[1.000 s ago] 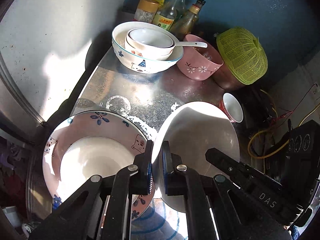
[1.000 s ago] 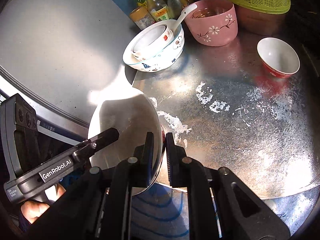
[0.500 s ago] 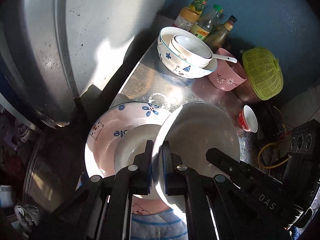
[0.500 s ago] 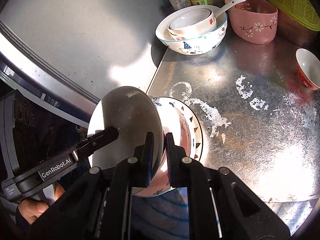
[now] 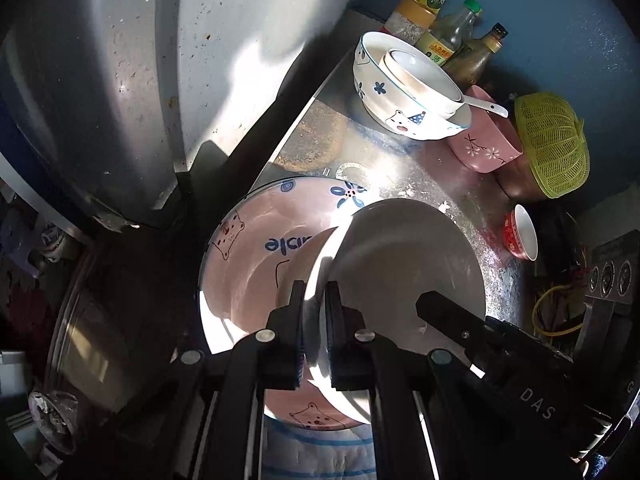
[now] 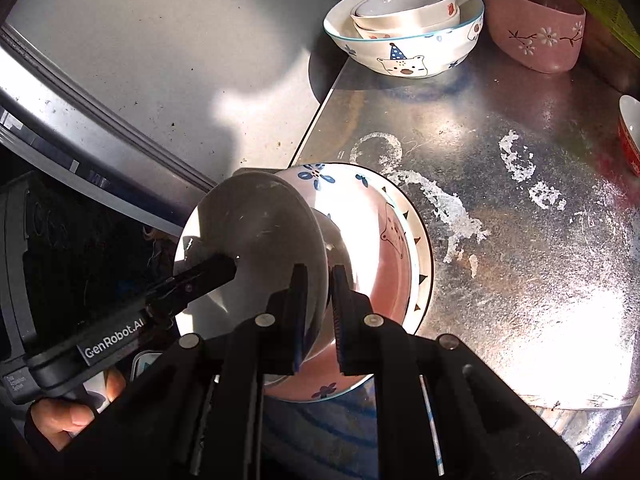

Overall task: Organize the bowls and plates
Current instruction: 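Lower the bowl into the stacked bowl and open both grippers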

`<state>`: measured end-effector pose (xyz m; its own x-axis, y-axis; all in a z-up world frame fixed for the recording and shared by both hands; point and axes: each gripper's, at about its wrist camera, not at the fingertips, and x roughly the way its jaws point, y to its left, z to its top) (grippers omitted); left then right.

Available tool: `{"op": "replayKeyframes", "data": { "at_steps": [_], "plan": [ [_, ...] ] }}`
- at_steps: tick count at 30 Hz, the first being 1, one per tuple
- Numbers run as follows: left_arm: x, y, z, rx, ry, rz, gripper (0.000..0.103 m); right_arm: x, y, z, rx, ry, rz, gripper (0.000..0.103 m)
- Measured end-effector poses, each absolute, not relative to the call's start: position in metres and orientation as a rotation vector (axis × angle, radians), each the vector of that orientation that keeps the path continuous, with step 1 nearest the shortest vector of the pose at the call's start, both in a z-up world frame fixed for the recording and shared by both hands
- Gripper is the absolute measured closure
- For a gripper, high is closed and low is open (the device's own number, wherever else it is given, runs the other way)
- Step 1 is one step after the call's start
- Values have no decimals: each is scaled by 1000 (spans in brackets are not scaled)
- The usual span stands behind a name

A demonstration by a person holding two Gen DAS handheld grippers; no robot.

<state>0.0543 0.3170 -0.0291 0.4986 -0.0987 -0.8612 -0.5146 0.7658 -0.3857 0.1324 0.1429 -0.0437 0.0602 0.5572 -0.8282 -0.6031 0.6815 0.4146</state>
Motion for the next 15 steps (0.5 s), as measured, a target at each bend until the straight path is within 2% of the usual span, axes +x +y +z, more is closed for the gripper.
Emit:
{"op": "replayKeyframes", "data": {
  "at_steps": [10,15],
  "plan": [
    [58,316,-35,-686,1054,291,94,135,144,-46,-51,1243,881,88],
    [57,317,-30,-691,1037,294,83,135,142,-42,-55,1240,879,87]
  ]
}}
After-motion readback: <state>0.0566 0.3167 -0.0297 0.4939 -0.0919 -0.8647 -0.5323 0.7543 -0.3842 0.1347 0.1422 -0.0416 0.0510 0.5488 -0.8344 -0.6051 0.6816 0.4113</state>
